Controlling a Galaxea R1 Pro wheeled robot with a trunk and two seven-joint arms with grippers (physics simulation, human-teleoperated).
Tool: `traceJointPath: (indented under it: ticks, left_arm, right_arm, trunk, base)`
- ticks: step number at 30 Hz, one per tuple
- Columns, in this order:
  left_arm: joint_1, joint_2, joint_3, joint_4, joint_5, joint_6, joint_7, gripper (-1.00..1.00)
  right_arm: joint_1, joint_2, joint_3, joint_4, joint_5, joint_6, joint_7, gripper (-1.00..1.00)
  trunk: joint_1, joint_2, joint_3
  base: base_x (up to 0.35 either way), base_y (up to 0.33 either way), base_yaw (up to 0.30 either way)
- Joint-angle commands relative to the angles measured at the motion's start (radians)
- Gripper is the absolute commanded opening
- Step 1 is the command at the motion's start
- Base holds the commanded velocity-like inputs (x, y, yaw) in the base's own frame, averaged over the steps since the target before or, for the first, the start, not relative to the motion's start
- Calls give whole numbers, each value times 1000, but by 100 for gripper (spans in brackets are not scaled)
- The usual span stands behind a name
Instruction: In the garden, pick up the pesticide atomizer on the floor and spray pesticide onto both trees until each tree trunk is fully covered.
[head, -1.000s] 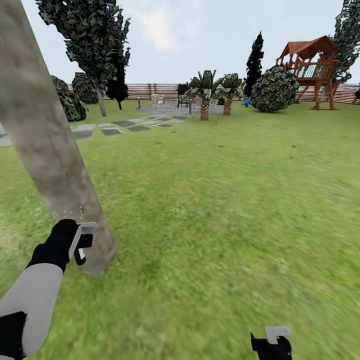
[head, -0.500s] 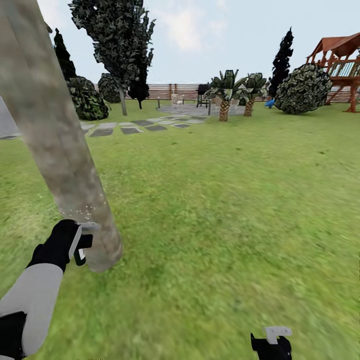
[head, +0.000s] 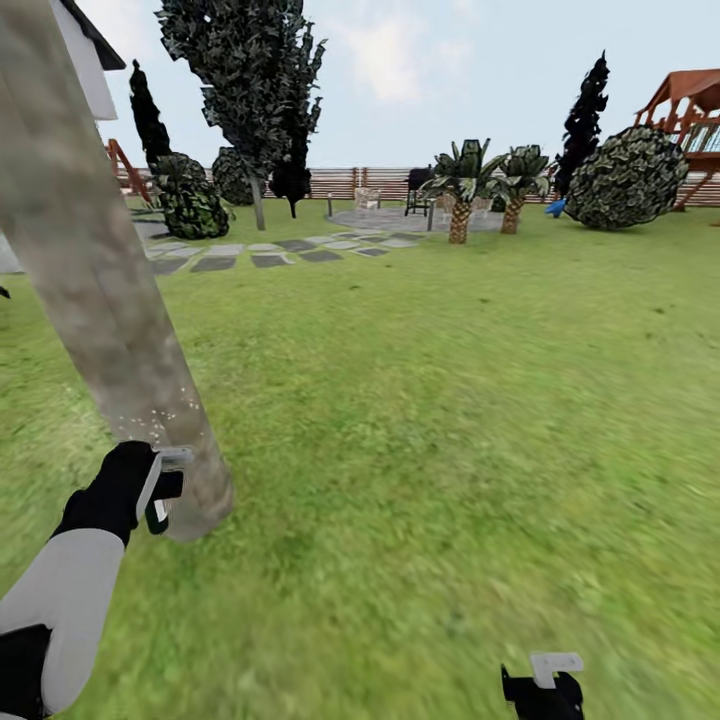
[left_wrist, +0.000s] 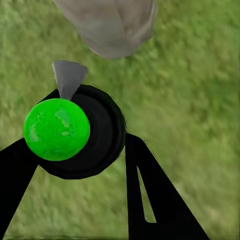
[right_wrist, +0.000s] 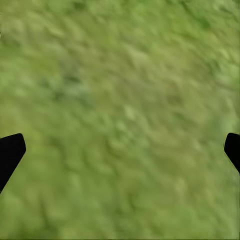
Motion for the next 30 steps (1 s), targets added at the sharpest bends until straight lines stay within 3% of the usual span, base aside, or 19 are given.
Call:
traceJointPath:
  ticks: [1, 6, 15, 19, 25, 30]
  left_arm:
    - [7, 1, 2, 0, 2, 3, 3, -100]
    - [90, 11, 5, 0, 2, -3, 4, -100]
    - [100, -13, 5, 2, 5, -5, 3, -100]
    - [123, -12, 5, -8, 1, -42, 8, -100]
    - [128, -14, 3, -28, 6, -45, 8, -100]
    - [128, -35, 2, -33, 2, -45, 9, -100]
  right_arm:
    - [0, 0, 5, 0, 2, -2, -5, 100]
    - [0, 0, 5, 0, 2, -2, -5, 100]
    - [0, 1, 6, 1, 2, -2, -5, 100]
    - [0, -1, 5, 1, 3, -2, -5, 100]
    - [0, 0, 6, 2, 3, -2, -5, 100]
    - [0, 0, 6, 2, 3, -2, -5, 100]
  trunk:
    - [0, 0, -1]
    - [0, 0, -1]
    - [0, 0, -1]
    - [0, 0, -1]
    - [0, 0, -1]
    - [0, 0, -1]
  base:
    - [150, -269, 273]
    - [179, -242, 276]
    - [32, -34, 248]
    - [158, -107, 25]
    - [240, -168, 1]
    - [234, -181, 10]
